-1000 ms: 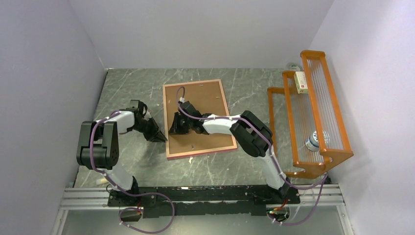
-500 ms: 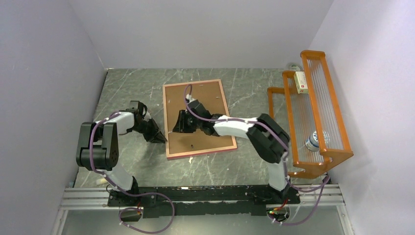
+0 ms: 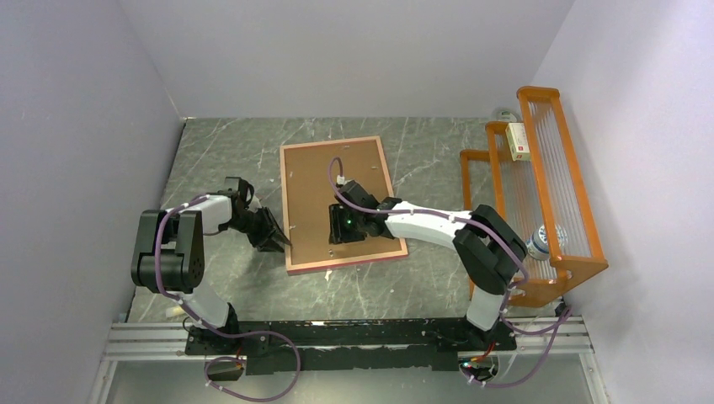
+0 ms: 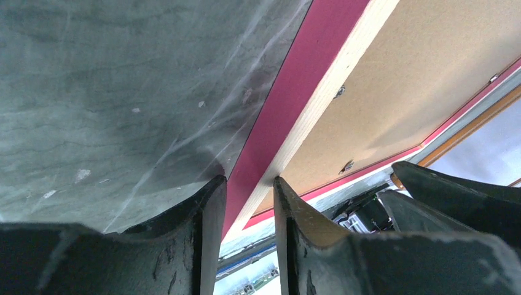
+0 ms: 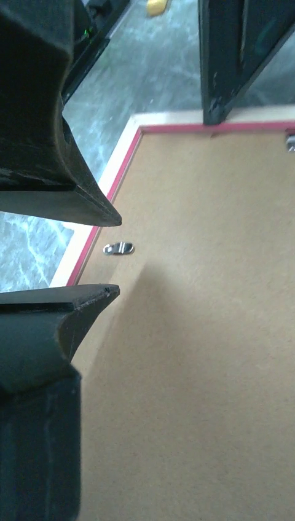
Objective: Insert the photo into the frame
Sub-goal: Install the photo frame at the center of the board.
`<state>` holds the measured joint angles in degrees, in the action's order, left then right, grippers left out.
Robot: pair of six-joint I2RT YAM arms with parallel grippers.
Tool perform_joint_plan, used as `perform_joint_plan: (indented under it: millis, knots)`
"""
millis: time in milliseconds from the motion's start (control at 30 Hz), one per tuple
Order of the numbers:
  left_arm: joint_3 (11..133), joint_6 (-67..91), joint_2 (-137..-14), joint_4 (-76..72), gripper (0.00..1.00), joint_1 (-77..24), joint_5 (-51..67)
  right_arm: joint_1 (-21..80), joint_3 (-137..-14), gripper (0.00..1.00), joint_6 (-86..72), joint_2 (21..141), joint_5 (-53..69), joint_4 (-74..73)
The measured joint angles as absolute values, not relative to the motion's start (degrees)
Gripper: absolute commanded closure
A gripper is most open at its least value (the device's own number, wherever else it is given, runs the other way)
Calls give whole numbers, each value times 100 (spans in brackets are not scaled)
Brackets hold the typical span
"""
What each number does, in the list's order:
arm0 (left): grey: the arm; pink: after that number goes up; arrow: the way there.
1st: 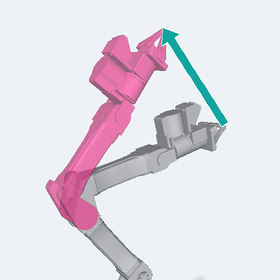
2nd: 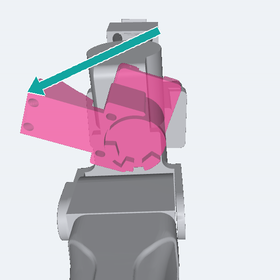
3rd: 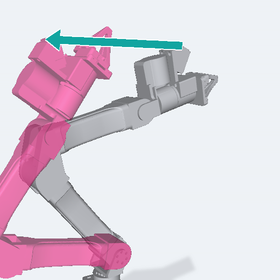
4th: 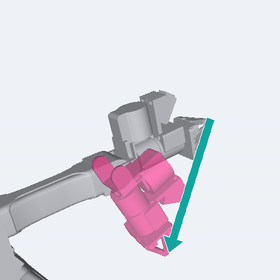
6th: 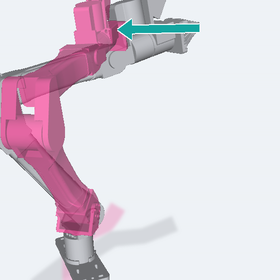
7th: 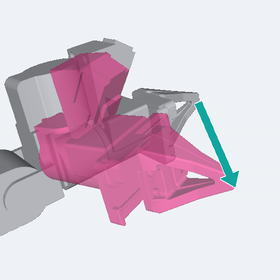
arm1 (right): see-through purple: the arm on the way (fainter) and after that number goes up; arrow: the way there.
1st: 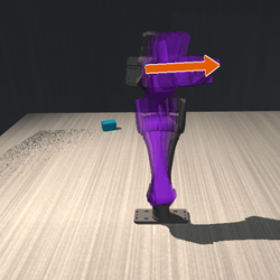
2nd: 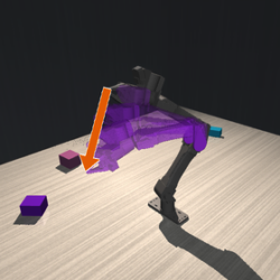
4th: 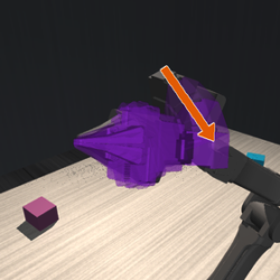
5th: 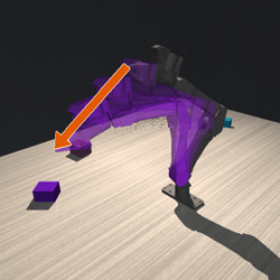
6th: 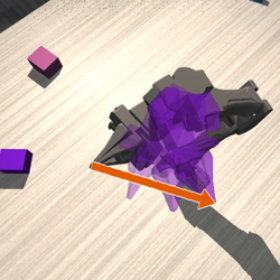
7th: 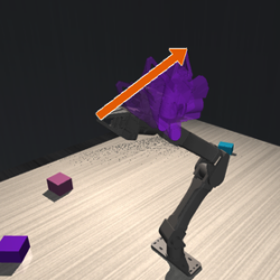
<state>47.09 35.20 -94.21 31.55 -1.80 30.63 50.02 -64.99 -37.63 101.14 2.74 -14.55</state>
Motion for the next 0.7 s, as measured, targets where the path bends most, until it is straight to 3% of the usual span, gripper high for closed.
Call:
perform_joint_plan:
  millis: [167, 700]
  knots:
    - [4692, 3520, -9421, 3114, 62, -180, 3087, 5004, -6501, 69, -3616, 10335, 351, -1697]
    - [4619, 3564, -9421, 3004, 63, -178, 3168, 4995, -6504, 71, -3559, 10685, 1179, -1184]
